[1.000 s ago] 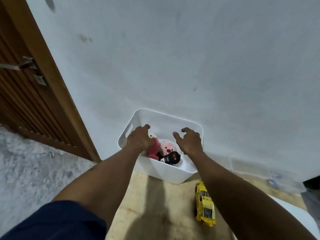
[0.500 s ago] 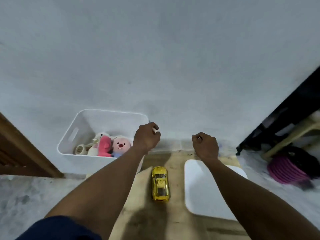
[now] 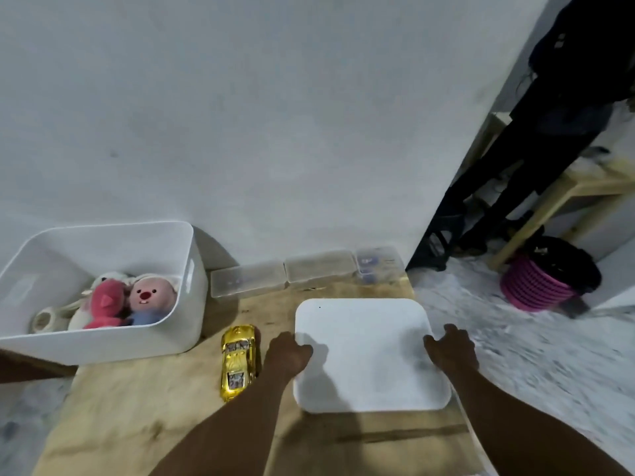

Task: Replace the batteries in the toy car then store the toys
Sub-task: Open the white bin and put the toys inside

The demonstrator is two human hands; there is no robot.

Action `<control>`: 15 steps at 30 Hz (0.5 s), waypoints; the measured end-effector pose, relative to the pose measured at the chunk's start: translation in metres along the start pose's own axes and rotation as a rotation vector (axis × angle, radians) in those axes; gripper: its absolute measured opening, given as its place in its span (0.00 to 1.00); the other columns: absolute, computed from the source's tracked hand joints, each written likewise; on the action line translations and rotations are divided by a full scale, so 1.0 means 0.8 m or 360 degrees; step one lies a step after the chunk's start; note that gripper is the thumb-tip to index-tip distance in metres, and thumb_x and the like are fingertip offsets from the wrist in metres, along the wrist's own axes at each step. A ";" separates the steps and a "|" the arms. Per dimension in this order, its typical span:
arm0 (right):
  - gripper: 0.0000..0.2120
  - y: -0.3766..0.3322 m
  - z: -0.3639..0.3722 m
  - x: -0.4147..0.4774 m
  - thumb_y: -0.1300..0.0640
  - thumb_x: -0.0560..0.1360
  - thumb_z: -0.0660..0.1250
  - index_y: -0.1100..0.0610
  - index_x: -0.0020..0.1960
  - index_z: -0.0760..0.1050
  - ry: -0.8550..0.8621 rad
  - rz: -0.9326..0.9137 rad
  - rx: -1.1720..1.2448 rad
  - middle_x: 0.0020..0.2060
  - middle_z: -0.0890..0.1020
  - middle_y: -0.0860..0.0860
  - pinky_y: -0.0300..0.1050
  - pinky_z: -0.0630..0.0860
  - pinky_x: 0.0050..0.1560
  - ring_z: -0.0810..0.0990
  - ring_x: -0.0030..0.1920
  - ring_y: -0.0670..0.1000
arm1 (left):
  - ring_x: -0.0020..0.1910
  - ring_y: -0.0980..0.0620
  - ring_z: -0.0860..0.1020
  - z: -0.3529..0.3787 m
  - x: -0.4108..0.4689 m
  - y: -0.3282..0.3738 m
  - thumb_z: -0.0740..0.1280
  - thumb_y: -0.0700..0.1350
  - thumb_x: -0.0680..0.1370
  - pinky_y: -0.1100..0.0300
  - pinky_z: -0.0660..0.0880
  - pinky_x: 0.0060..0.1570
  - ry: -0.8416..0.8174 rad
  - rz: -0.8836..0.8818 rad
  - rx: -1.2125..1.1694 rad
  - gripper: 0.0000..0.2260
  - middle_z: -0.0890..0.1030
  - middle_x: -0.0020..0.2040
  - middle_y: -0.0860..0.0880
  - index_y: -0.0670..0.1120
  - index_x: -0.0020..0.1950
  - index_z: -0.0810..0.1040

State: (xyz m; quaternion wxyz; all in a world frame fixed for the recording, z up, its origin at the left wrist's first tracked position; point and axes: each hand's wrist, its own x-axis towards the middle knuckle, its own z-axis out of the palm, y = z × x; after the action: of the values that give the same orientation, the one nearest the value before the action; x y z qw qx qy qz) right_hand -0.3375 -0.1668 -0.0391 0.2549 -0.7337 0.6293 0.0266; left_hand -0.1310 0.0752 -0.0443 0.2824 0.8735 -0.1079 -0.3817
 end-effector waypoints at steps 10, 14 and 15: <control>0.17 0.030 0.027 0.040 0.46 0.78 0.63 0.60 0.50 0.79 -0.0222 -0.0097 0.0083 0.57 0.82 0.60 0.50 0.75 0.59 0.78 0.60 0.60 | 0.58 0.40 0.78 0.041 -0.001 0.013 0.68 0.48 0.76 0.53 0.76 0.54 0.0187 -0.0250 -0.0242 0.21 0.79 0.61 0.41 0.40 0.66 0.77; 0.20 0.031 0.026 0.044 0.43 0.76 0.64 0.61 0.49 0.80 -0.0151 -0.0089 0.0042 0.52 0.83 0.58 0.49 0.76 0.51 0.80 0.56 0.60 | 0.51 0.39 0.78 0.039 0.008 0.015 0.69 0.45 0.75 0.46 0.80 0.54 0.0137 -0.0381 -0.0537 0.18 0.80 0.54 0.41 0.39 0.62 0.78; 0.20 0.031 0.024 0.044 0.43 0.76 0.64 0.60 0.51 0.81 -0.0112 -0.0090 0.0043 0.52 0.83 0.58 0.49 0.76 0.51 0.80 0.55 0.60 | 0.50 0.39 0.78 0.039 0.011 0.016 0.69 0.44 0.75 0.45 0.80 0.54 0.0132 -0.0401 -0.0593 0.17 0.79 0.53 0.40 0.39 0.61 0.77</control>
State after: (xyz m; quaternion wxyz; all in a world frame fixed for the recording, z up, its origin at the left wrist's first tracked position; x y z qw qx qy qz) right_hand -0.3481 -0.1930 -0.0767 0.2874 -0.7463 0.5992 0.0367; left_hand -0.1469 0.0481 -0.0591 0.3930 0.8277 0.0860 -0.3911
